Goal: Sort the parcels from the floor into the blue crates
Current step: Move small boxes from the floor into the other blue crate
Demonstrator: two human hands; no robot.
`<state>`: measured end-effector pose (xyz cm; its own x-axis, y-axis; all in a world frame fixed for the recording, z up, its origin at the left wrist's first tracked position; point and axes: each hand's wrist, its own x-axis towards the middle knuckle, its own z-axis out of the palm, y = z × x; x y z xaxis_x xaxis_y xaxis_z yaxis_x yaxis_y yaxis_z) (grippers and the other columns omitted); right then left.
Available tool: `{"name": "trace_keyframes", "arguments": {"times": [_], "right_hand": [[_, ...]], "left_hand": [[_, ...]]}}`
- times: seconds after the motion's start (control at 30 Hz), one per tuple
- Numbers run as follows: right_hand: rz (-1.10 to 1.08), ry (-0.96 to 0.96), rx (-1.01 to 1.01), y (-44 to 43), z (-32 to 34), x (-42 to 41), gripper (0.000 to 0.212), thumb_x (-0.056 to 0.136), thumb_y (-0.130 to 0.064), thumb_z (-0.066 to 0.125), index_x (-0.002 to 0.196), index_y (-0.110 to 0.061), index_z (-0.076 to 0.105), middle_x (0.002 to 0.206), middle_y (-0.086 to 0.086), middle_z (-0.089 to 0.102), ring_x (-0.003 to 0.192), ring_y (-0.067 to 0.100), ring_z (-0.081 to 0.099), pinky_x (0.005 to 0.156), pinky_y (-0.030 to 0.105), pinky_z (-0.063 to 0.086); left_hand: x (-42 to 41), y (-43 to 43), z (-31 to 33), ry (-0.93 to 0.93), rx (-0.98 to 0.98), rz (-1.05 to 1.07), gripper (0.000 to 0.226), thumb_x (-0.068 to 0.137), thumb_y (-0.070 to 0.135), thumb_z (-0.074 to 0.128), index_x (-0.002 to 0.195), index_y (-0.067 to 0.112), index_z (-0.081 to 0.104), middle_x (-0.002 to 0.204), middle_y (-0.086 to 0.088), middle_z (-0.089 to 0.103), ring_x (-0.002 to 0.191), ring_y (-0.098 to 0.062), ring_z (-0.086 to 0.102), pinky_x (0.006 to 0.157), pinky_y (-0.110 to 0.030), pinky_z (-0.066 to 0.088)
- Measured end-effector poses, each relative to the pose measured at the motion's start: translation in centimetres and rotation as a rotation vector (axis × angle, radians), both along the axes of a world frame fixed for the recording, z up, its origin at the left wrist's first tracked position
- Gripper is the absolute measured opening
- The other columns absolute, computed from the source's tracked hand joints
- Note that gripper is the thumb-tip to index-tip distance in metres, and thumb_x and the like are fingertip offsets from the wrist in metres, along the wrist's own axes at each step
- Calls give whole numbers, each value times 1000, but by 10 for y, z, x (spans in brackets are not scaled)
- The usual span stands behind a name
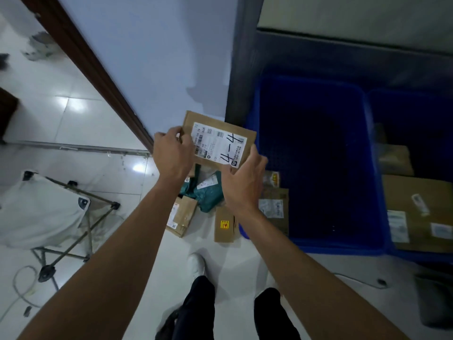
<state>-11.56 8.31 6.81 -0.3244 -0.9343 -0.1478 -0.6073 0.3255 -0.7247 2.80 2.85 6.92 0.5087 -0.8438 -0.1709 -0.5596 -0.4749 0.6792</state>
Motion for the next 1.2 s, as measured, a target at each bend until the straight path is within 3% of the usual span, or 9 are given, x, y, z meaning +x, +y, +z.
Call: {"name": "trace_keyframes", "arguments": {"times": [0.27, 0.37, 0.5, 0.6, 0.7, 0.8, 0.93, 1.03, 1.2], "right_hand": [[-90, -143, -105, 1, 79, -127, 63, 95, -14, 55, 153, -15, 30, 139, 4, 39, 118, 17, 53, 76, 14, 47], [-113, -151, -117, 6, 100, -195, 56, 98, -18, 52, 152, -14, 35, 138, 5, 41, 115, 21, 55, 87, 33, 50], [-79, -128, -51, 14, 111, -284, 46, 101, -31, 50, 145, -18, 43, 123, -2, 43, 99, 16, 58, 72, 23, 48], [-36, -154, 30, 18, 101, -343, 61, 82, -56, 39, 136, -28, 50, 125, -1, 57, 96, 14, 65, 76, 36, 61], [-9, -148, 123, 25, 94, -383, 58, 81, -50, 39, 132, -26, 53, 131, 3, 58, 97, 13, 66, 71, 33, 61], [32, -165, 171, 35, 100, -402, 49, 92, -33, 44, 137, -16, 50, 137, 3, 52, 93, 11, 63, 57, 18, 49], [34, -157, 229, 43, 87, -413, 54, 99, -30, 49, 148, -10, 40, 131, 10, 57, 105, 20, 60, 69, 25, 44], [64, -164, 336, 46, 74, -416, 74, 93, -46, 48, 156, -15, 26, 134, 9, 58, 112, 23, 60, 84, 39, 53], [99, -92, 486, 45, 35, -421, 95, 79, -61, 44, 158, -19, 14, 134, 11, 59, 117, 28, 60, 97, 52, 50]], "left_hand": [[-106, 3, 79, 46, -123, -137, 39, 96, 48, 45, 126, 33, 66, 107, -7, 66, 86, -17, 67, 83, -35, 56], [-165, 16, 104, 28, -133, -208, 33, 99, 39, 48, 124, 25, 66, 110, -5, 60, 91, -18, 61, 82, -31, 45], [-236, 38, 120, 12, -93, -290, 29, 98, 34, 48, 118, 24, 66, 114, -2, 62, 97, -18, 59, 81, -27, 38], [-281, 55, 124, 30, -12, -327, 27, 98, 30, 50, 118, 20, 66, 106, 3, 64, 88, -14, 55, 77, -28, 39], [-315, 76, 126, 89, 83, -349, 17, 95, 31, 51, 103, 20, 63, 84, 7, 61, 81, -16, 58, 77, -36, 50], [-332, 88, 120, 132, 161, -372, 22, 93, 35, 53, 101, 17, 63, 91, -3, 70, 84, -24, 67, 79, -43, 57], [-337, 97, 96, 204, 303, -386, 14, 96, 31, 53, 97, 18, 59, 86, -5, 67, 73, -24, 60, 65, -35, 48], [-335, 93, 67, 362, 443, -301, 20, 96, 20, 49, 92, 7, 63, 81, -11, 60, 72, -23, 53, 63, -35, 44], [-335, 79, 33, 544, 590, -217, 6, 96, 10, 55, 100, 7, 57, 100, -11, 62, 84, -24, 63, 64, -31, 58]]}}
